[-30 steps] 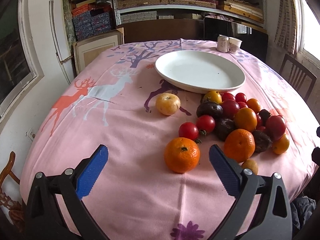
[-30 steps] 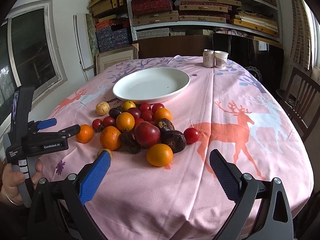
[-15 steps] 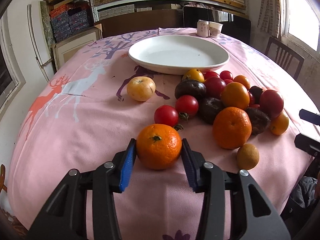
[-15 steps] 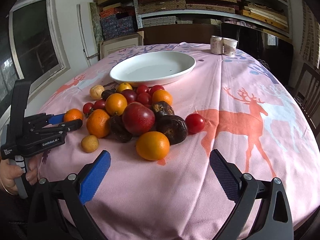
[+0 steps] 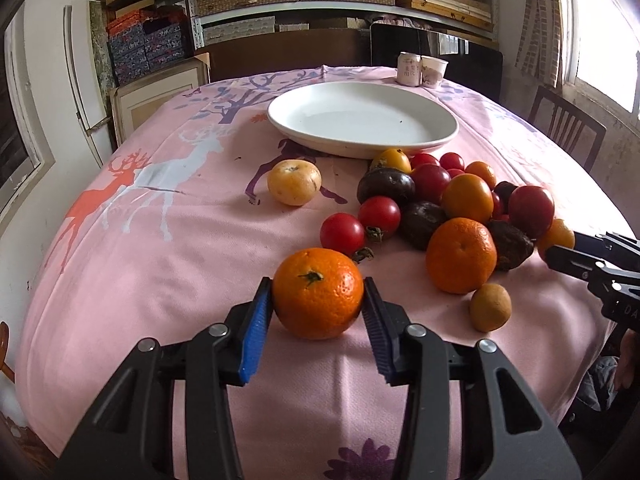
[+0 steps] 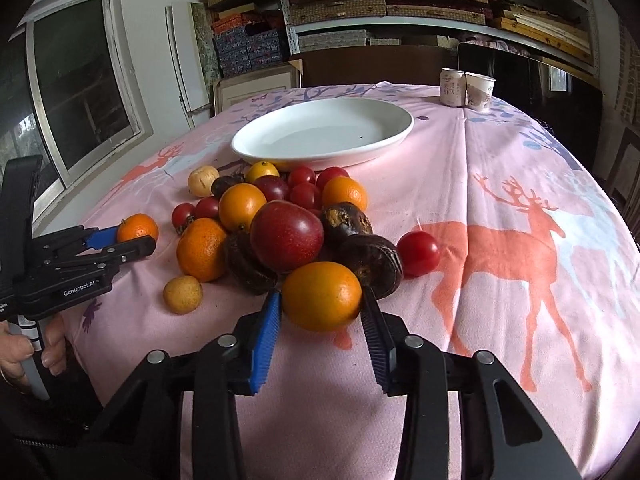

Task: Organize fruits
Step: 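Grasp a tangerine with the left tool and carry it onto the white plate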

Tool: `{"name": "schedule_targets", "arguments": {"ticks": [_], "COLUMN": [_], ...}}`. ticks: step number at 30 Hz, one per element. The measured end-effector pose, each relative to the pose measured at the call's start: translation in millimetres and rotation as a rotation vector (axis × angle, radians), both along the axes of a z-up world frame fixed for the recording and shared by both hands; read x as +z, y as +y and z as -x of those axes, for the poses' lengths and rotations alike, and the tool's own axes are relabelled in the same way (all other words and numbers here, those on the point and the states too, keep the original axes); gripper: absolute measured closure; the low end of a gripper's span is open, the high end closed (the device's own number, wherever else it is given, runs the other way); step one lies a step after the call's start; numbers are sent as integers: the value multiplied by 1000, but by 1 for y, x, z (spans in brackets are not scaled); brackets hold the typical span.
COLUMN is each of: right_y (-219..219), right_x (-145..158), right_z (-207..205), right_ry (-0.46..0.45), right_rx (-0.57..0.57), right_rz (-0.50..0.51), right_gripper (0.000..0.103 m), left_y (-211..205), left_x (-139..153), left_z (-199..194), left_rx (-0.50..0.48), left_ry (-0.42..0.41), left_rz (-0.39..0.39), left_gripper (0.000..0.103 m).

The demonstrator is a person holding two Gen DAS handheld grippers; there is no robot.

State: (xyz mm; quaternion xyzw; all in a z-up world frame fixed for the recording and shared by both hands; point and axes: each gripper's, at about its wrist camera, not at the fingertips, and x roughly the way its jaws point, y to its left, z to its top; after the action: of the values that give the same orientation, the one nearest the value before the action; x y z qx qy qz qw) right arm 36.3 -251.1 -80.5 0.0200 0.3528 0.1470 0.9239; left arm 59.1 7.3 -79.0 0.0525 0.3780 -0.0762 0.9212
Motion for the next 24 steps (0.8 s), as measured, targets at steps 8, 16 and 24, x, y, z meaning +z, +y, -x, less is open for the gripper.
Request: {"name": "schedule_targets", "arguments": {"ticks": [8, 16, 24], "right_y": [-16, -9, 8], "right_x": [33, 69, 58], "right_z": [-10, -79, -171], "right_ry": [-75, -86, 49], "right_rx": [5, 26, -4], "right_rz": [-77, -113, -97], "right_gripper": [62, 62, 62], "left_y": [2, -26, -52], "left_x": [19, 51, 45], "left_z": [-13, -81, -190], "left_rx": [3, -59, -58], "left_ry": [-39, -50, 68], "left_rz": [25, 35, 61], "left_gripper": [60, 59, 59]}}
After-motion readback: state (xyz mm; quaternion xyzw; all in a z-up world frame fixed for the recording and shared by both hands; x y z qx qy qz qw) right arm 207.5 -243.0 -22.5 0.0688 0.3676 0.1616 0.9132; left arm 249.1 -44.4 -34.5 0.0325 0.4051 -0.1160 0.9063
